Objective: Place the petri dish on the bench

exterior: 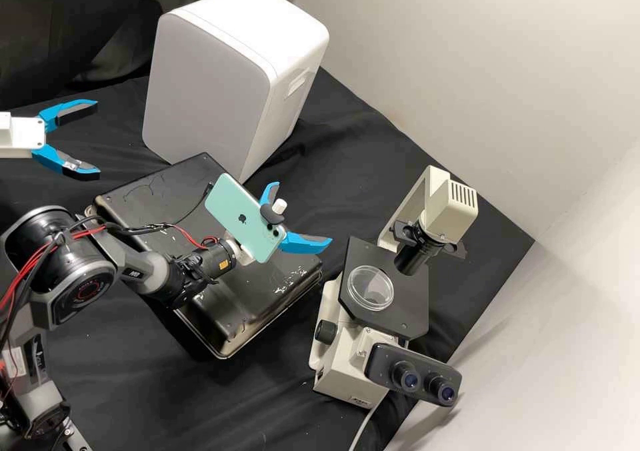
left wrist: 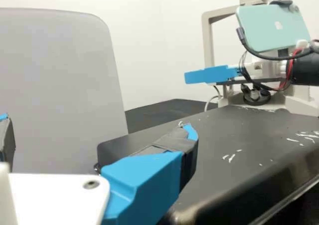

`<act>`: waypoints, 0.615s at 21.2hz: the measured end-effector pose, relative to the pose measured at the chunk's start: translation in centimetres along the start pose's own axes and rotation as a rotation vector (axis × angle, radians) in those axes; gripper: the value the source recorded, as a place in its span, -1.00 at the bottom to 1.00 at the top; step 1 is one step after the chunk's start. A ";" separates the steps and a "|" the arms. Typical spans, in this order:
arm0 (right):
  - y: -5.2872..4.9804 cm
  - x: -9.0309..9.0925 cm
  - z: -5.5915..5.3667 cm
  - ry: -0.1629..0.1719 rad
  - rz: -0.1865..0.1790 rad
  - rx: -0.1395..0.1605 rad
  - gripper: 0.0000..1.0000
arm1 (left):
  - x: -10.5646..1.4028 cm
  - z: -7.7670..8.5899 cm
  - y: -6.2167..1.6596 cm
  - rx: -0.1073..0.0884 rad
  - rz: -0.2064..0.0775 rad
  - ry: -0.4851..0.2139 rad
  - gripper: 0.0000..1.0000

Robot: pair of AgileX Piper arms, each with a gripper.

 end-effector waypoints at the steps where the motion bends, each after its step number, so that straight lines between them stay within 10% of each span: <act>1: 0.0 0.0 0.0 0.000 0.000 0.000 1.00 | 0.0 0.0 0.00 -0.001 0.000 -0.002 1.00; 13: 0.5 -1.2 0.7 -0.017 0.014 -0.005 1.00 | 0.0 0.0 0.02 0.002 0.001 -0.001 1.00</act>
